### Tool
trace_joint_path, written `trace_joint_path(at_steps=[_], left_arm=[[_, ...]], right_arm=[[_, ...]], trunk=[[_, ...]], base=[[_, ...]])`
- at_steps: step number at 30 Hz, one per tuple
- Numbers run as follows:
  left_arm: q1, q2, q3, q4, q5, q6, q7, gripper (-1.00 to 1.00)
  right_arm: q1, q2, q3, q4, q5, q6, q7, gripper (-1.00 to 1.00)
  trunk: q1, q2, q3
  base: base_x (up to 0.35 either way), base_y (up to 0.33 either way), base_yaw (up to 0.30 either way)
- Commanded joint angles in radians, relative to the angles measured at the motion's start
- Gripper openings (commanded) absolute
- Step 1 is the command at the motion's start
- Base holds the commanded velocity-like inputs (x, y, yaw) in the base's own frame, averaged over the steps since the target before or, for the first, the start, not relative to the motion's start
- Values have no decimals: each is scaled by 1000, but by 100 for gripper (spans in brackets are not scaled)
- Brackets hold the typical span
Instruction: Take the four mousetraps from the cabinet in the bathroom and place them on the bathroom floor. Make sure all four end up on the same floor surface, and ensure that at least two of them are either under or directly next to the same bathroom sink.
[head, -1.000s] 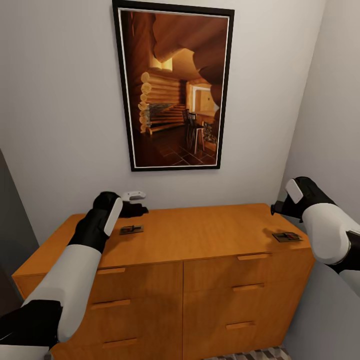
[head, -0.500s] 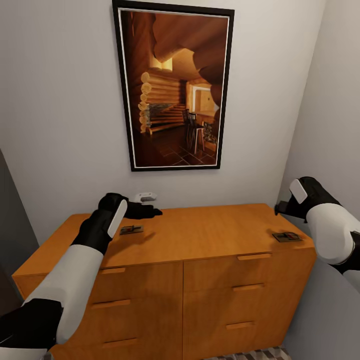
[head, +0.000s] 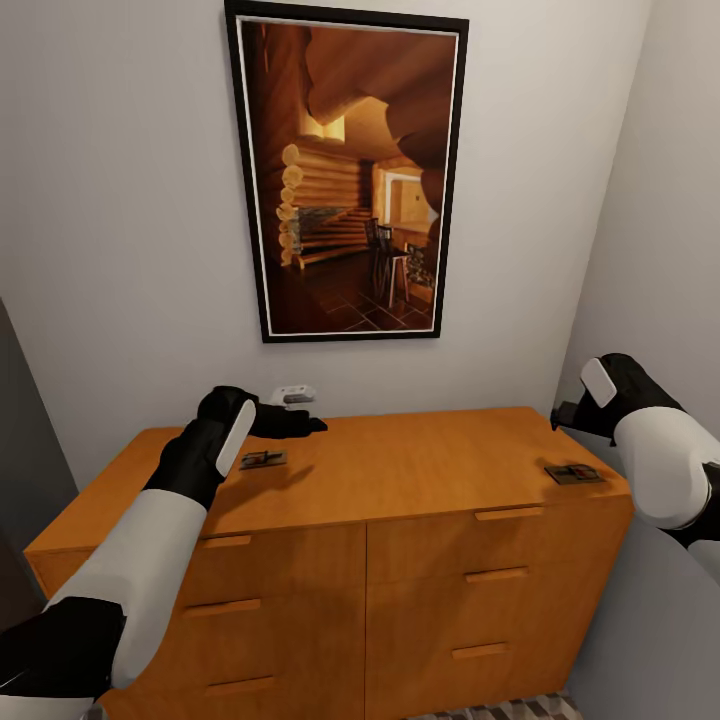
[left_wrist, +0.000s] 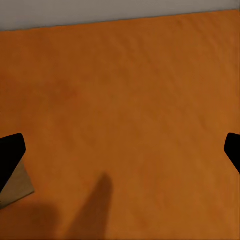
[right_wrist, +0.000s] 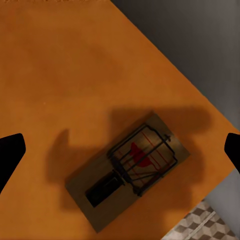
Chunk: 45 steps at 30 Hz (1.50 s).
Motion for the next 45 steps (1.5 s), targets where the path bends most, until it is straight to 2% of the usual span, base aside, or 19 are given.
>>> trace_joint_path(at_steps=[1,45], left_arm=[[-1,0,0,-1,2,4,0,100],[-1,1,-2,-16,-1,2,0,100]], right_arm=[[-1,1,-6,-1,1,2,-3,100],[-1,10,-8,-5,5,28,1,100]], trunk=[[0,-1,-1],[0,-1,-1]], base=[[0,0,0],[17,0,-1]])
